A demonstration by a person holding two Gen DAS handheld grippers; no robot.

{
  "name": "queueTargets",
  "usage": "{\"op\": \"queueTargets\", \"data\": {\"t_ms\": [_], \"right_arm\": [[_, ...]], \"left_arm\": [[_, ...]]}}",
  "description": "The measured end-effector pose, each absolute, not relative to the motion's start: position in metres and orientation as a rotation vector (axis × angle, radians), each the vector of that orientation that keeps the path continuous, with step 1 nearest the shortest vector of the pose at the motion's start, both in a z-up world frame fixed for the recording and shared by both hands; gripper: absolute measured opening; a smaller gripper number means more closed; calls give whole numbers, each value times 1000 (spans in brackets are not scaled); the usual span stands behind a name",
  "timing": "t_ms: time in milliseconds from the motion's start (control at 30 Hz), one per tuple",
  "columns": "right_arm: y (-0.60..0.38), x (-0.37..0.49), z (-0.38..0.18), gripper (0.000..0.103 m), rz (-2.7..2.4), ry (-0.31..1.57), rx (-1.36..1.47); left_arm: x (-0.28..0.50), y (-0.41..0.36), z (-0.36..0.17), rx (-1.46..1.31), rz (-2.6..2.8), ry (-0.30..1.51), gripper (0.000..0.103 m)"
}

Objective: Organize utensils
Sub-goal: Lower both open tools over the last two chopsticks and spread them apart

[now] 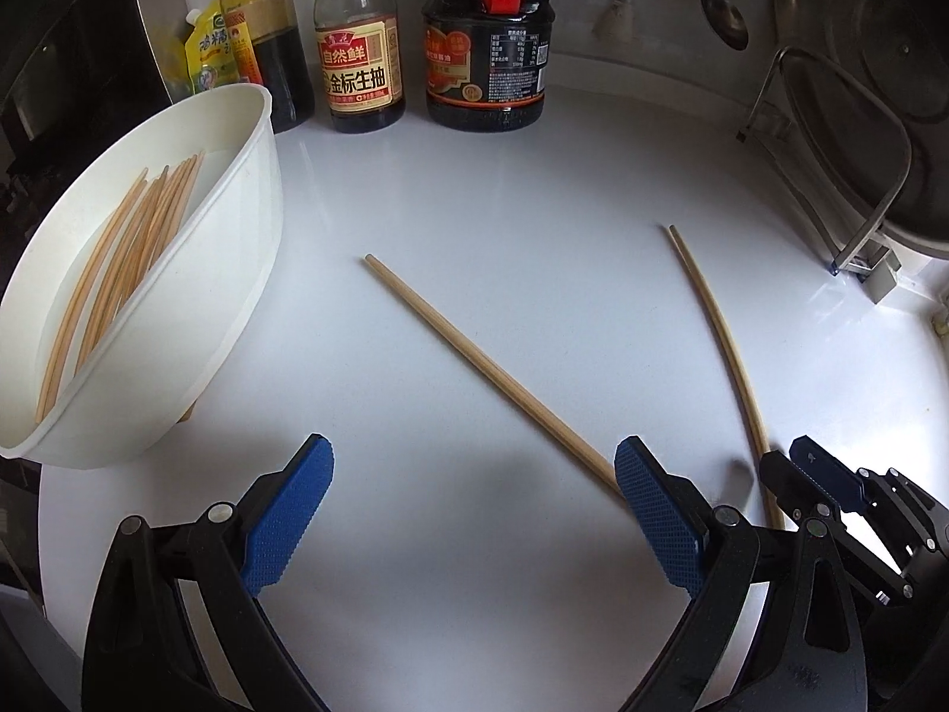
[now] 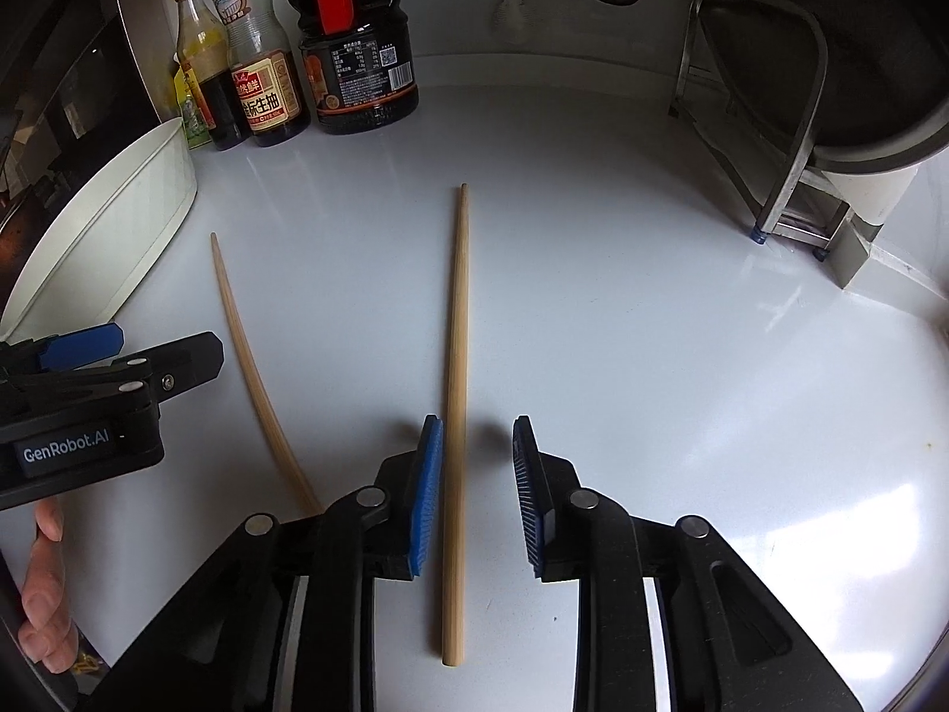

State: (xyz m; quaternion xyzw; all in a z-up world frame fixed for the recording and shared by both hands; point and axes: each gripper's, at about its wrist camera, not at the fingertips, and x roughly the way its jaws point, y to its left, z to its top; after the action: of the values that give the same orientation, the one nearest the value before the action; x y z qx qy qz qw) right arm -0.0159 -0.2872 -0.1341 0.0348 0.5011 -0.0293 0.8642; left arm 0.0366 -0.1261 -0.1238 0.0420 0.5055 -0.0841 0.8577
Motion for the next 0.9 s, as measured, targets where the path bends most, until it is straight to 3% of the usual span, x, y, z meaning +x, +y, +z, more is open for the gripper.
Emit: {"op": "queueTargets", "data": {"t_ms": [900], "right_arm": [[-279,-14,-134,28,-55,1041,49]], "left_arm": [[45,-117,-145,139,-103,1128,94]]}}
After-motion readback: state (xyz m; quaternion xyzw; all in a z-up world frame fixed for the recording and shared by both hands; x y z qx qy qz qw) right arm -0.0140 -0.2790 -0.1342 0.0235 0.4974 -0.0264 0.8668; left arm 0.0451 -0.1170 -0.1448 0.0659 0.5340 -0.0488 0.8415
